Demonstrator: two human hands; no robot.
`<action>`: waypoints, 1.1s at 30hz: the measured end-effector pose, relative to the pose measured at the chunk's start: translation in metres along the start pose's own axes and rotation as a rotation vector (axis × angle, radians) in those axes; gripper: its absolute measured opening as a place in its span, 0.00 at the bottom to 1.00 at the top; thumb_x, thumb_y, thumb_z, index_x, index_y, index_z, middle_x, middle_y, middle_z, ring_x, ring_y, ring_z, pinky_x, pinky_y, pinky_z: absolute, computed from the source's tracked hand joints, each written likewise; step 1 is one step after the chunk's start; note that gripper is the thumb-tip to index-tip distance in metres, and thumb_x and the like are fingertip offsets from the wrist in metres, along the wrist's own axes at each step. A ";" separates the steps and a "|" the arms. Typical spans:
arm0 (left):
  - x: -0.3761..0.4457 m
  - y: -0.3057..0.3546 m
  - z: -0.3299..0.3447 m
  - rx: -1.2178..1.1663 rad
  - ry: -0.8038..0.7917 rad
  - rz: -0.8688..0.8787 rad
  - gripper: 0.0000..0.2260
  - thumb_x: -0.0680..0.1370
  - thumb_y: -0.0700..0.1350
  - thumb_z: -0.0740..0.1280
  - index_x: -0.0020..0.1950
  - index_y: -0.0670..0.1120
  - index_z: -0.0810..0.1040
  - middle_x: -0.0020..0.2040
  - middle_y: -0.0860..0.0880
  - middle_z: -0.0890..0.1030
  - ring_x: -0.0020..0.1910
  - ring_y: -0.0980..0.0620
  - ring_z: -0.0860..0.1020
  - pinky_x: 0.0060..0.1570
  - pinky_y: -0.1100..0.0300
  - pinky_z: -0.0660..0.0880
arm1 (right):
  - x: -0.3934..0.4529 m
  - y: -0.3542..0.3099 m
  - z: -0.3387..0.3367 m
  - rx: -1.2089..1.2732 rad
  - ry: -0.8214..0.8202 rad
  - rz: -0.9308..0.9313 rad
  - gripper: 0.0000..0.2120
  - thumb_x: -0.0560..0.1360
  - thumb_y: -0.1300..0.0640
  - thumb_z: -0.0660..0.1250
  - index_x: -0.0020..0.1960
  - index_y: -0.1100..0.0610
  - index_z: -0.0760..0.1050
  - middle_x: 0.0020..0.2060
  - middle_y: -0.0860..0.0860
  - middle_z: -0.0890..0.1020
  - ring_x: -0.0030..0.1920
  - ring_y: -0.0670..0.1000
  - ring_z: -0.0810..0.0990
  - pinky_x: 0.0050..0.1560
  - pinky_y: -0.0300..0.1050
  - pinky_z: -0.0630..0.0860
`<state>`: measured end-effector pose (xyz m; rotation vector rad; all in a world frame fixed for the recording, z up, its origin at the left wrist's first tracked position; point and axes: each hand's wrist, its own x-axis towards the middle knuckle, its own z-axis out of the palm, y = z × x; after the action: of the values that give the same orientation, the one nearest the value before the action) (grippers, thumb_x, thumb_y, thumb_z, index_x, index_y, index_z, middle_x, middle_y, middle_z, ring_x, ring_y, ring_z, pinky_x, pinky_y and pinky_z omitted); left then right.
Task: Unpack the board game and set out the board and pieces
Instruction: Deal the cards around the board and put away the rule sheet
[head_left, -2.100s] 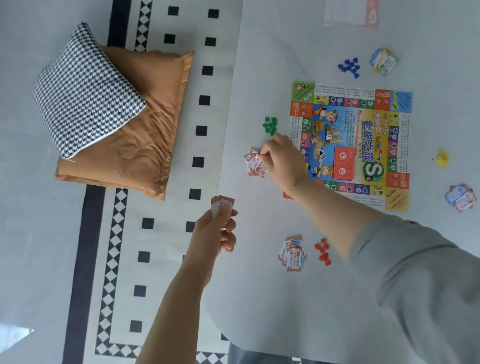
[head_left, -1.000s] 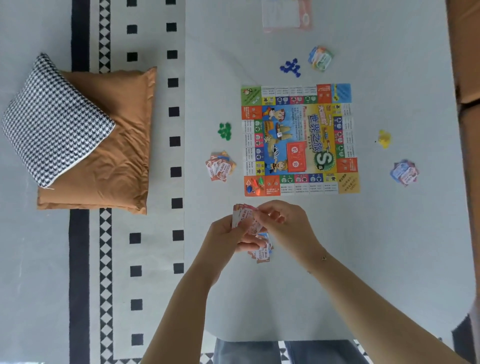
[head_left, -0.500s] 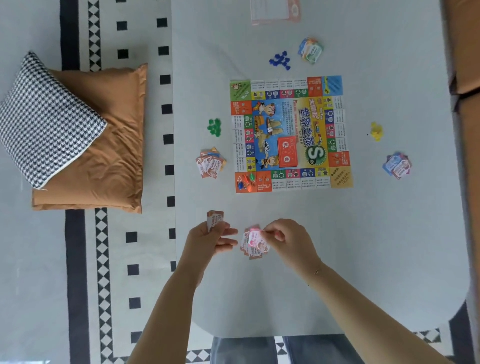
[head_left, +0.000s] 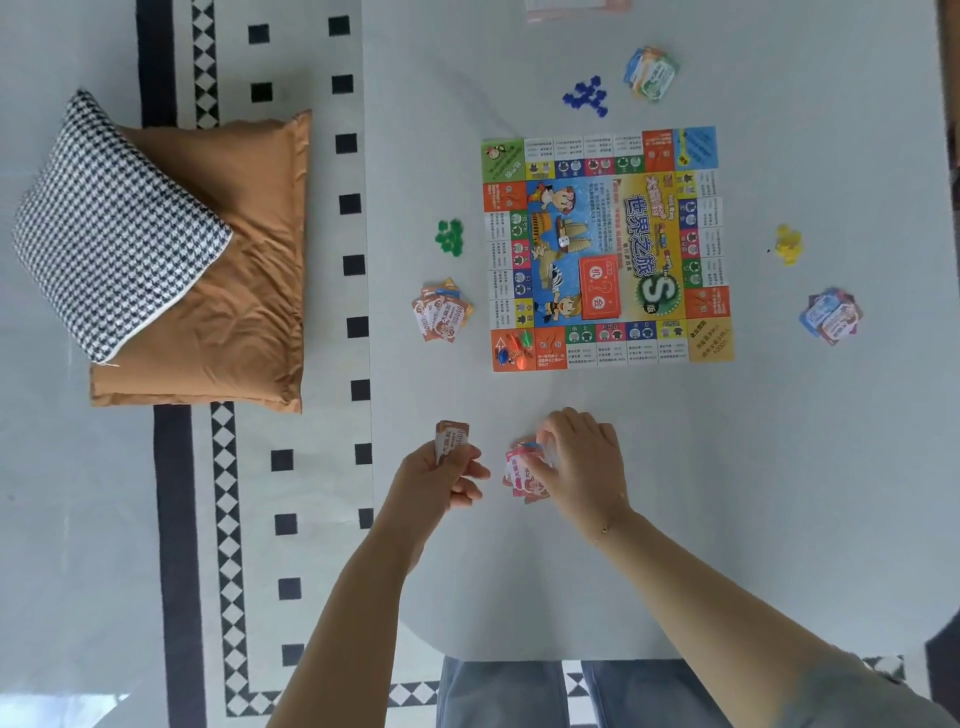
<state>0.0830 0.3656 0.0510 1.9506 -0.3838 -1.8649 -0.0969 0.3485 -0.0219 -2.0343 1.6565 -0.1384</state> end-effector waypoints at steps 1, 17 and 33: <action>0.000 0.003 0.002 -0.001 -0.020 -0.011 0.09 0.82 0.42 0.59 0.49 0.42 0.77 0.37 0.46 0.80 0.29 0.55 0.75 0.34 0.64 0.73 | 0.001 -0.001 -0.008 0.127 0.020 0.039 0.14 0.68 0.47 0.72 0.39 0.53 0.70 0.33 0.46 0.75 0.34 0.48 0.75 0.38 0.41 0.69; -0.003 0.070 0.120 0.029 -0.309 0.089 0.10 0.81 0.42 0.61 0.57 0.38 0.77 0.48 0.42 0.84 0.36 0.49 0.83 0.41 0.56 0.80 | 0.021 0.045 -0.136 0.810 -0.003 0.356 0.05 0.73 0.53 0.70 0.44 0.54 0.82 0.37 0.45 0.83 0.35 0.41 0.76 0.37 0.30 0.70; 0.031 0.097 0.237 0.104 -0.440 0.051 0.11 0.82 0.44 0.59 0.59 0.42 0.76 0.50 0.42 0.84 0.42 0.47 0.84 0.42 0.60 0.80 | 0.022 0.165 -0.171 0.831 0.089 0.466 0.04 0.72 0.54 0.71 0.39 0.48 0.80 0.36 0.46 0.83 0.38 0.47 0.79 0.39 0.34 0.71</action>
<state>-0.1425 0.2410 0.0653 1.5590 -0.6644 -2.2745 -0.3039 0.2529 0.0475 -1.0211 1.6850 -0.6353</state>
